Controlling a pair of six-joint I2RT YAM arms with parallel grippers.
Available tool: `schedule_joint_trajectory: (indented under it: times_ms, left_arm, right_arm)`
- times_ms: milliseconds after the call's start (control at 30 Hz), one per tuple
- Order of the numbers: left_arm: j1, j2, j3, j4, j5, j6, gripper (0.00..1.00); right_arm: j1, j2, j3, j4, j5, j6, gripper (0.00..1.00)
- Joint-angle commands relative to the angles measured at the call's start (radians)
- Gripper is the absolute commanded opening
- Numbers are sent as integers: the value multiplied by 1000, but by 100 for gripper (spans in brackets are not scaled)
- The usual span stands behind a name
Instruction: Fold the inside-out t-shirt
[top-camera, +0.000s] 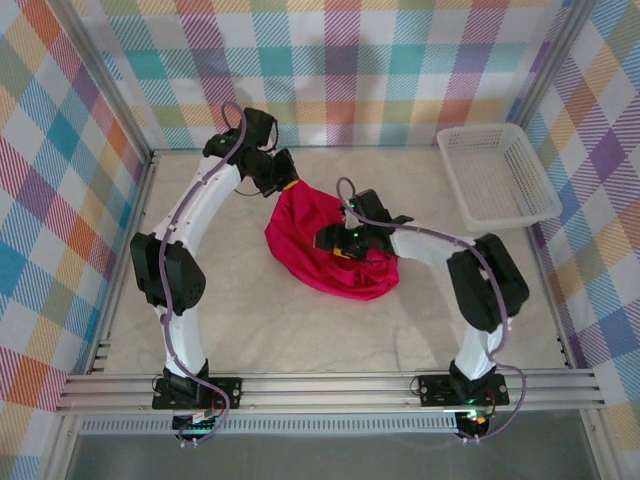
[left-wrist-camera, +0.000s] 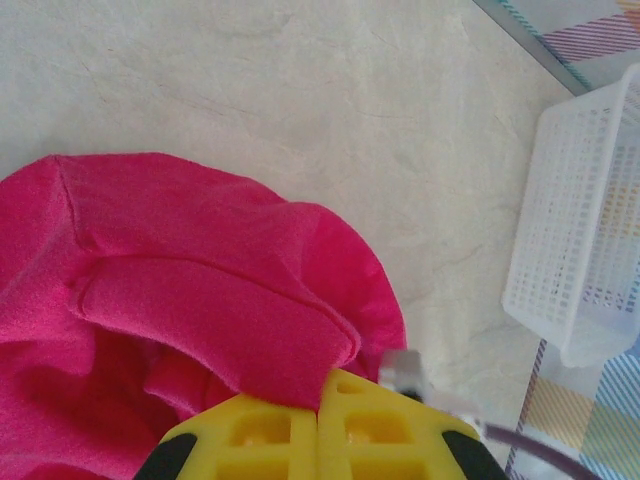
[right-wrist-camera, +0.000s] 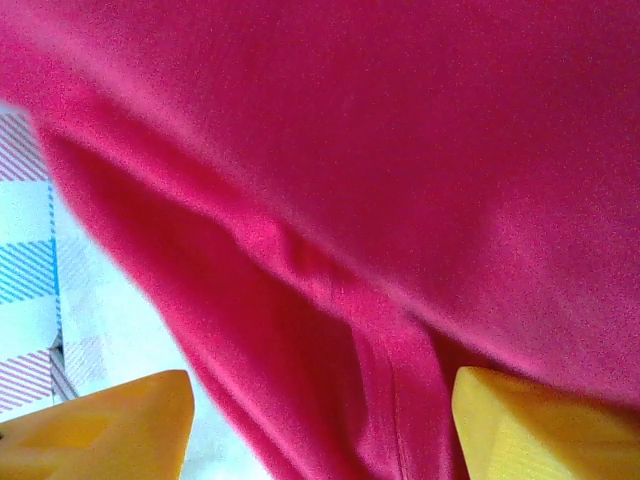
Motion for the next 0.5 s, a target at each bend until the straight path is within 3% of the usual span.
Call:
schedule_joint_trajectory:
  times_ms: [0,167,333,367,467]
  left_arm:
    - [17,-69,-7,-7,5,6,0]
    - [36,-96,-14,-8,15,7,0]
    - [52,-121,-52,6,19,7,0]
    - [57,-123,-54,5,20,10,0]
    - [86,-134,-43,-8,21,19,0]
  right_arm:
    - [18,72,80,82,23,60,69]
    - [39,157,191,67,-7,68,63]
    - [40,94,159,90,-36,99,8]
    - [40,69,159,75,-35,92,1]
    - [40,-32,186,-25,-6,49,0]
